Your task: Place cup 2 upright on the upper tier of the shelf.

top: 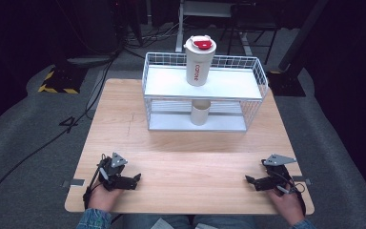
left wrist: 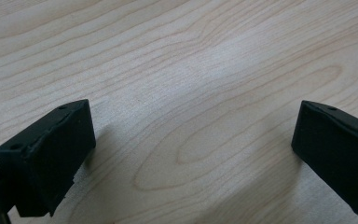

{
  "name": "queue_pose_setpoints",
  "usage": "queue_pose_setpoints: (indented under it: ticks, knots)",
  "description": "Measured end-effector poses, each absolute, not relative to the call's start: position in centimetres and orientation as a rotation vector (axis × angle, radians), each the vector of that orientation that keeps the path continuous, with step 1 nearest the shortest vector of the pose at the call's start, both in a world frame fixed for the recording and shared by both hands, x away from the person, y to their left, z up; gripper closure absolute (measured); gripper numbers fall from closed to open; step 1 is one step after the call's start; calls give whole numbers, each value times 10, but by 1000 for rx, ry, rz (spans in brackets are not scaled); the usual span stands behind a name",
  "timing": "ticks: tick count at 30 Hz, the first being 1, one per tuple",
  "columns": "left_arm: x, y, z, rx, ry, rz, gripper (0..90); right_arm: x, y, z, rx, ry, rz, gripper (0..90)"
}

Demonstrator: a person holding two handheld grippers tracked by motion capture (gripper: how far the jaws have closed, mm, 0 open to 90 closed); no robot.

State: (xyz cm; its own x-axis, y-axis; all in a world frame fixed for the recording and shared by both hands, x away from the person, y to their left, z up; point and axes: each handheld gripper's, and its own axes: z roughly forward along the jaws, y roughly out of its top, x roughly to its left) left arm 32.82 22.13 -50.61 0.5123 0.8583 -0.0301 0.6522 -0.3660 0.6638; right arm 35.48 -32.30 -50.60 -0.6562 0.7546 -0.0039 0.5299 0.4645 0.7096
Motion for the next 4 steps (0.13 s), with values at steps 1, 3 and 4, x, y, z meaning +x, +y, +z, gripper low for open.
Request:
queue_pose_setpoints:
  ticks: [1,3,4]
  knots:
    - [329,222,-506,2135,1226,432,0,355,-323,-506,1091,2400,996,5]
    - [330,221,-506,2126,1234,434,0,355,-323,-506,1091,2400,996,5]
    - [330,221,-506,2126,1236,433,0,355,-323,-506,1091,2397,992,5]
